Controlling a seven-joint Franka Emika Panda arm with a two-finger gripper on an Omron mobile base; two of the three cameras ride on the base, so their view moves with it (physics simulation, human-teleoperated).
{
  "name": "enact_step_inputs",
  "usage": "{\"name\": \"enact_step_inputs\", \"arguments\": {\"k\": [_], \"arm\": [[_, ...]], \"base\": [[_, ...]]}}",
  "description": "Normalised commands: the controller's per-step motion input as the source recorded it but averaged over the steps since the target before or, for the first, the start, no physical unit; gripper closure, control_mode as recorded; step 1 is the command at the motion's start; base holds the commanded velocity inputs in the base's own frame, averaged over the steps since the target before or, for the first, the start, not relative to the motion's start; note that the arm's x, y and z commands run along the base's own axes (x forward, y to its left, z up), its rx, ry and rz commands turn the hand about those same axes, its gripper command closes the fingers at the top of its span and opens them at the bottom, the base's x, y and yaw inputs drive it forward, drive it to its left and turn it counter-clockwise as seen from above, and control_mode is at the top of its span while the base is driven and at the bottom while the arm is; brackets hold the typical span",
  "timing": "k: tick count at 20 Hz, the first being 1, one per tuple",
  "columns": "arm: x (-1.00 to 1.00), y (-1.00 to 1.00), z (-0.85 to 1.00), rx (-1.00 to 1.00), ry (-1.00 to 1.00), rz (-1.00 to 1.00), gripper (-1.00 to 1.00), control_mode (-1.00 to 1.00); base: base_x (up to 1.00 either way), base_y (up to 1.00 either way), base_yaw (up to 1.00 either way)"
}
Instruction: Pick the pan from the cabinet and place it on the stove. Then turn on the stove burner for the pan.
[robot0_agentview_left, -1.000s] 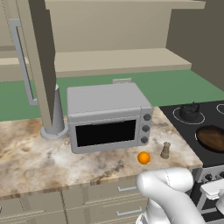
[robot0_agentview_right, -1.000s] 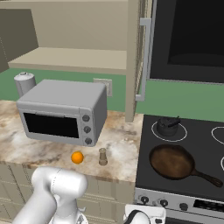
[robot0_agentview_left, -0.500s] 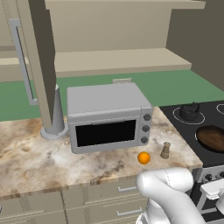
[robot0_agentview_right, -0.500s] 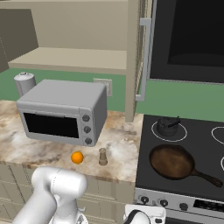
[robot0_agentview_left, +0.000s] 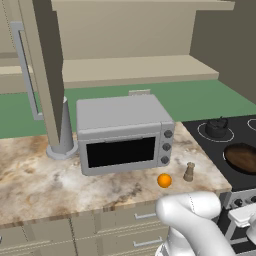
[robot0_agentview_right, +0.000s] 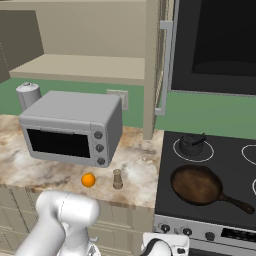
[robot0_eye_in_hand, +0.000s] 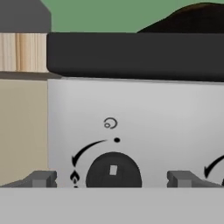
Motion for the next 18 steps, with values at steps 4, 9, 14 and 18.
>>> {"name": "enact_step_inputs", "arguments": {"k": [4,9,14,18], "arm": [[0.12,0.0,0.0,0.0,0.0,0.03,-1.0,-1.0],[0.05,0.0,0.0,0.0,0.0,0.02,1.0,-1.0],[0.07,0.01,0.0,0.0,0.0,0.01,1.0,-1.0],[0.04,0.03,0.0,0.0,0.0,0.01,1.0,-1.0]], "base": [[0.0,0.0,0.0],[0.0,0.0,0.0],[0.0,0.0,0.0],[0.0,0.0,0.0]]}}
